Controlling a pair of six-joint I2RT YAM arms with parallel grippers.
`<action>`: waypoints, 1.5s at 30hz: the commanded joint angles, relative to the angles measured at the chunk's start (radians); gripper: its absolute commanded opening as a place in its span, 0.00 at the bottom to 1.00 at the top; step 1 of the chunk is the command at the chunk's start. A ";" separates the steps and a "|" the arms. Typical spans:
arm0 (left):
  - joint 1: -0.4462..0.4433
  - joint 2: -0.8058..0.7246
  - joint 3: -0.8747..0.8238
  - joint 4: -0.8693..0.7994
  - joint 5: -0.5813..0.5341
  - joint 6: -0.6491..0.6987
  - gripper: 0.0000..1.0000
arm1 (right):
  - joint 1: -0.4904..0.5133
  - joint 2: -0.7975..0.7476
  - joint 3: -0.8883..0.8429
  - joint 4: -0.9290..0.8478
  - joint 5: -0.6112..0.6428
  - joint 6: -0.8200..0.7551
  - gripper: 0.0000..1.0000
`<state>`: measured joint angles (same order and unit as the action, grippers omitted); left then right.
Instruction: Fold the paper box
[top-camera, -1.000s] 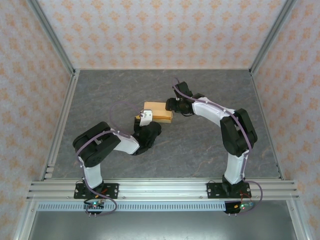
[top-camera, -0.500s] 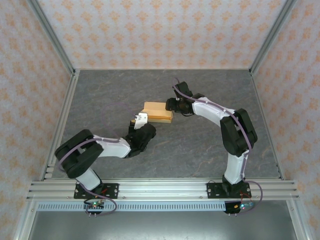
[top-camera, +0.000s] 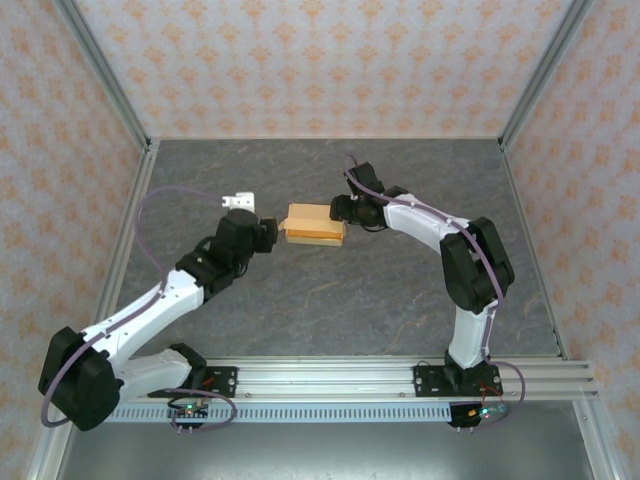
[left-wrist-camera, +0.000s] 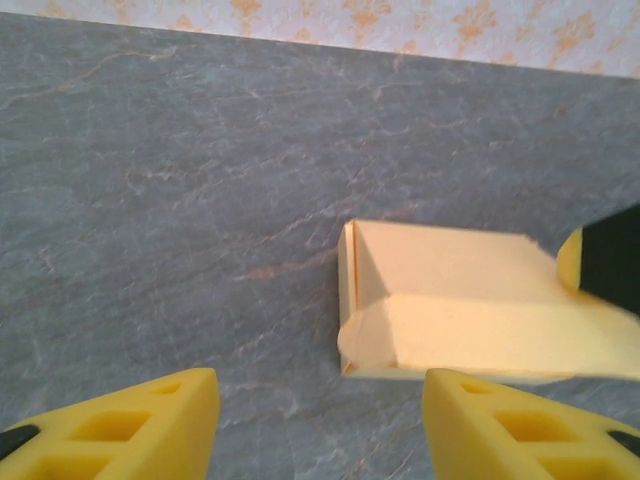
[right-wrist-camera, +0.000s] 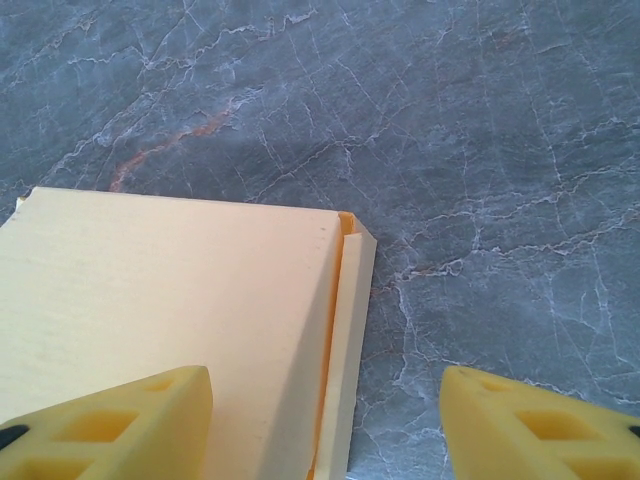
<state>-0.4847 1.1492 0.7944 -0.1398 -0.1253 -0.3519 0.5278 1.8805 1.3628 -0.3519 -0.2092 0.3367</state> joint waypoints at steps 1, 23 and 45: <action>0.080 0.110 0.088 -0.064 0.240 -0.023 0.57 | 0.008 0.007 0.031 -0.017 0.021 -0.013 0.62; 0.188 0.633 0.343 -0.067 0.494 0.013 0.42 | 0.003 0.052 0.011 -0.001 0.024 -0.015 0.61; 0.186 0.691 0.248 0.079 0.582 -0.062 0.42 | -0.021 0.119 0.010 0.016 -0.015 -0.055 0.53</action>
<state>-0.2977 1.8374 1.0794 -0.0826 0.4156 -0.3820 0.5137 1.9759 1.3670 -0.3103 -0.2245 0.3199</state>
